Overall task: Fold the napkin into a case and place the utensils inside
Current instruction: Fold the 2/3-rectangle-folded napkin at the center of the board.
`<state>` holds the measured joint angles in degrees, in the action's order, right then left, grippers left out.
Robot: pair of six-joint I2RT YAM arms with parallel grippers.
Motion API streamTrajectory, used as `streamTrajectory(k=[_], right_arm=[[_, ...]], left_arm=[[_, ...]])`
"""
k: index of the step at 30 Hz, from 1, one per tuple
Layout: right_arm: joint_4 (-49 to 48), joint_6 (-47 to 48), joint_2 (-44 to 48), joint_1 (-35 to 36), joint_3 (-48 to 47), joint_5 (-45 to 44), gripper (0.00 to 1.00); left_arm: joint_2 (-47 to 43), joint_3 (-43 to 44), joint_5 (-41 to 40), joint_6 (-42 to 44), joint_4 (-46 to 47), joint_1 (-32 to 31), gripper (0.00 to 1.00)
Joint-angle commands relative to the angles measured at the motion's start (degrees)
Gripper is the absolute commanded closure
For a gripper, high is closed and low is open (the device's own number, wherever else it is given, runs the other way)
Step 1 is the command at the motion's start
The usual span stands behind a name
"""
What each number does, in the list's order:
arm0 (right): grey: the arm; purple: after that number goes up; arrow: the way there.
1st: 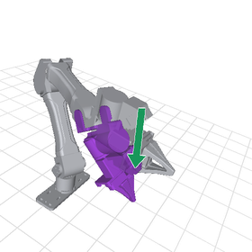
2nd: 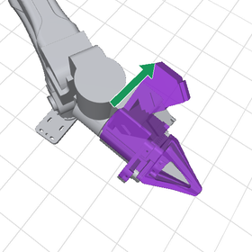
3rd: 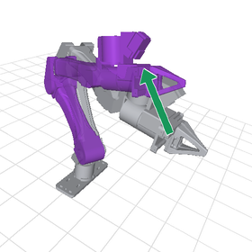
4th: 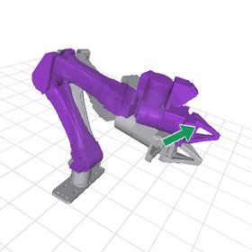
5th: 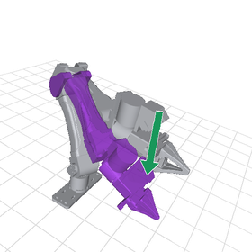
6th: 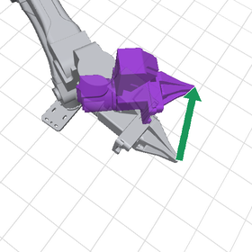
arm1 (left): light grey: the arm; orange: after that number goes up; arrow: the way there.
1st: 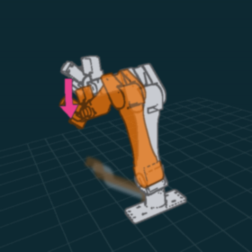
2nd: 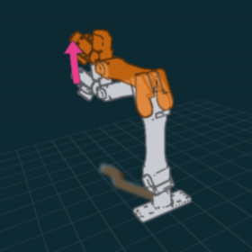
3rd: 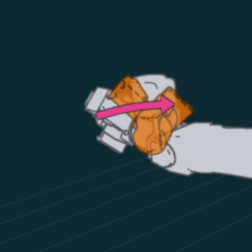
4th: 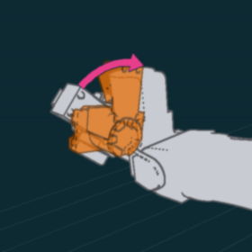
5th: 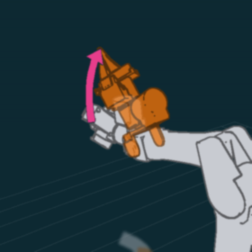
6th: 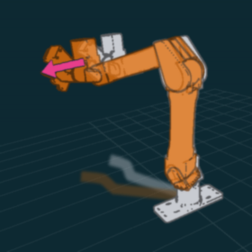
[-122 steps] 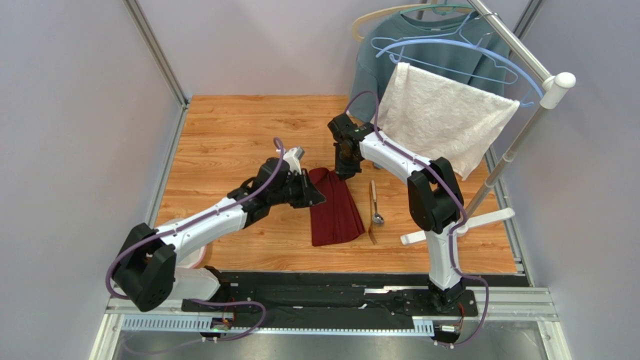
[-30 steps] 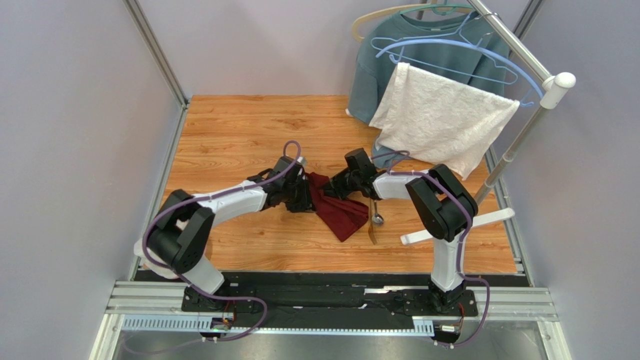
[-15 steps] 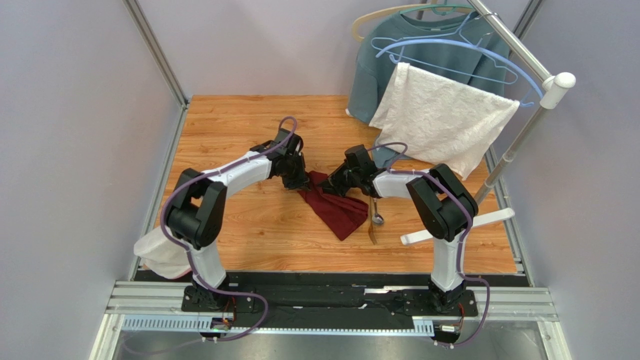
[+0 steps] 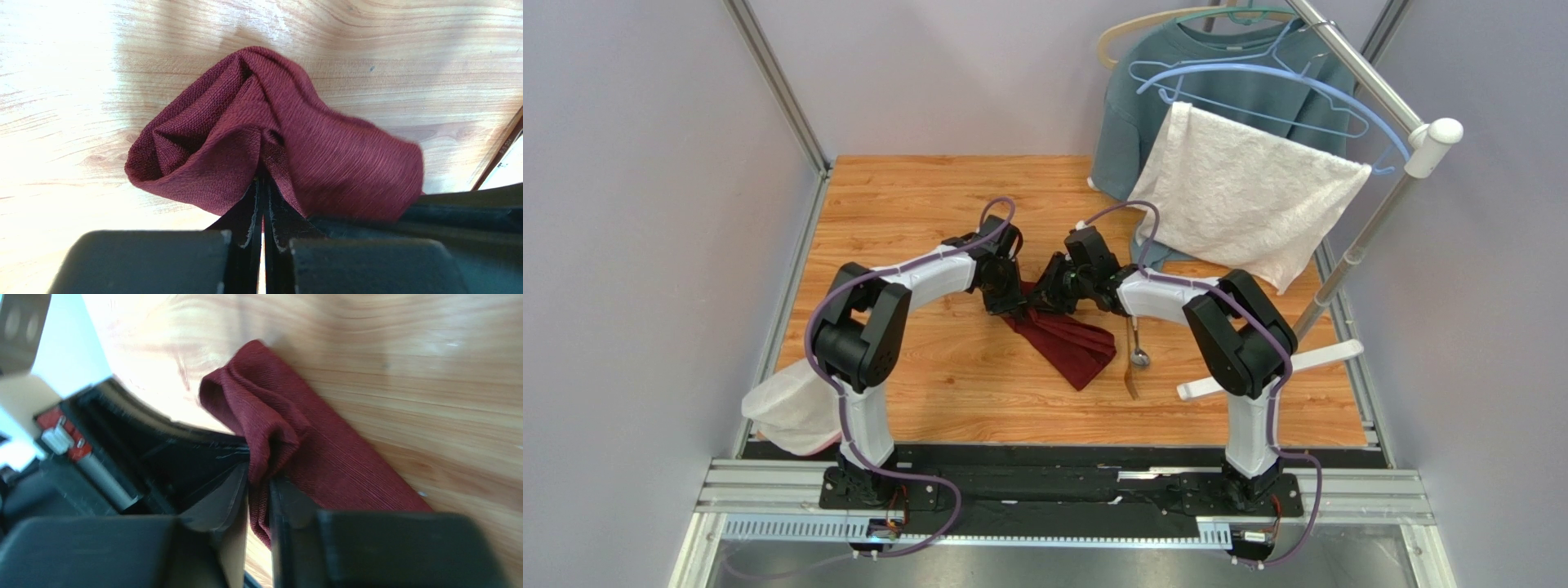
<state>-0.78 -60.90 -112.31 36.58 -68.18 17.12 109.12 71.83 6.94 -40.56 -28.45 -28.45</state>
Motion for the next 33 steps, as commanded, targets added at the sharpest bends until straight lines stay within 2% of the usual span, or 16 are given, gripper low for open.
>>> streamTrajectory(k=[1,5,12,17,18,19,22,23,24,28,33], right_arm=[[-0.98,9.31,-0.8,0.69,-1.96,2.29,0.7],[-5.19,8.61,-0.45,0.51,0.67,4.49,0.59],[-21.35,4.66,0.43,-0.37,8.23,9.32,0.54],[-33.39,-1.13,-2.82,-2.21,11.31,13.1,0.51],[-36.63,-1.93,-3.17,-2.56,11.67,13.54,0.52],[-37.01,-2.29,-3.52,-2.91,11.93,14.33,0.52],[-38.94,-2.55,-3.79,-3.53,12.98,14.87,0.52],[-39.73,-2.81,-3.7,-3.62,14.12,14.95,0.52],[-40.96,-2.9,-3.62,-3.71,14.3,15.22,0.52],[-43.69,-3.43,-4.67,-3.88,14.22,17.23,0.57],[-44.66,-3.08,-5.99,-3.71,12.9,19.08,0.57]], left_arm=[[-0.13,0.06,-0.61,0.83,1.99,0.23,1.0],[-1.45,-1.69,-0.96,0.39,3.31,0.41,1.0],[-5.23,-4.24,-1.05,0.04,4.36,0.76,1.0],[-8.83,-5.12,1.93,-0.14,2.7,1.46,1.0],[-10.66,-5.38,2.37,0.04,2.26,1.73,0.96],[-11.64,-5.56,2.55,0.39,1.65,1.82,0.88],[-14.98,-6.18,3.34,0.57,-0.11,3.04,0.78],[-15.6,-6.09,3.69,0.65,-0.29,3.48,0.69],[-16.21,-5.92,3.96,0.57,-0.64,4.44,0.64],[-13.68,-3.11,7.91,0.92,-1.87,6.47,0.49],[-9.82,1.11,11.86,-0.75,-1.35,7.26,0.42]])
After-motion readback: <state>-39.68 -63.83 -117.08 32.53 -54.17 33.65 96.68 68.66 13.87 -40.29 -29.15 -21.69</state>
